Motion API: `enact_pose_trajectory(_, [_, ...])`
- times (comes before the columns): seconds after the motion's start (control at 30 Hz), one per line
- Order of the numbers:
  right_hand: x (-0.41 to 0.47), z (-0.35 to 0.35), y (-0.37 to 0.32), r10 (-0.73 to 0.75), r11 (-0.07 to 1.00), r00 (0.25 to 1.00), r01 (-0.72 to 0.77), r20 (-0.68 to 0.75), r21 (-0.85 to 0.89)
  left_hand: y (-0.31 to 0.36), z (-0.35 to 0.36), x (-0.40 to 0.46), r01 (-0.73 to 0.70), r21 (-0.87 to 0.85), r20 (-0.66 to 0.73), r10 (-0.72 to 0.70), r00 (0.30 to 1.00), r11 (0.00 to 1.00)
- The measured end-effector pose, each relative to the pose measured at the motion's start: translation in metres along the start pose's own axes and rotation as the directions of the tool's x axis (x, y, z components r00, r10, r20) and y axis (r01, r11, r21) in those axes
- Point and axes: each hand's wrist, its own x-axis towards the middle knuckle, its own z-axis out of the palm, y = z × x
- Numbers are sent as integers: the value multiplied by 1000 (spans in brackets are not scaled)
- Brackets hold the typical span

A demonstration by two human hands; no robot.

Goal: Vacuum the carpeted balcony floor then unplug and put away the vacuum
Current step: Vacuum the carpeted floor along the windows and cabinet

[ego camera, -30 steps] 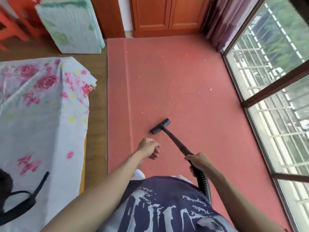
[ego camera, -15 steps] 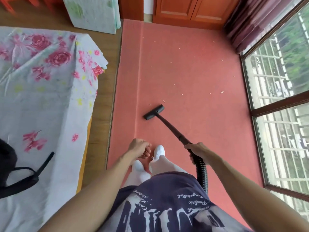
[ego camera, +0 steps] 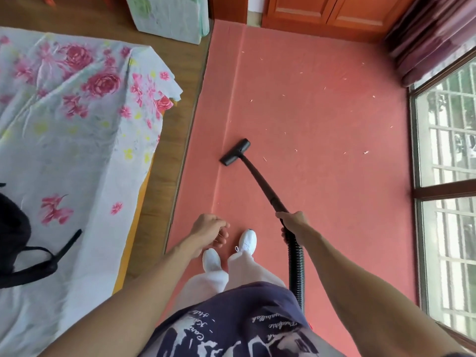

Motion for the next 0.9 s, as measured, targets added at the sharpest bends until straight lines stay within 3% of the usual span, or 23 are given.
enact_pose_trajectory(0.23, [-23,-54,81,175,958,984,-162,-33,236,25,50,3,-34,100,99,24,995,994])
enact_pose_trajectory(0.47, [-46,-52,109,215,888,974,-163,-73,431,54,71,-1,-104,160,119,85,989,982])
enact_pose_trajectory(0.67, [-19,-42,66,159,889,983,-101,-95,446,54,60,-10,-114,184,66,103,993,976])
enact_pose_trajectory(0.9, [4,-20,20,51,949,998,-34,-47,315,27,45,-16,-47,235,41,38,998,971])
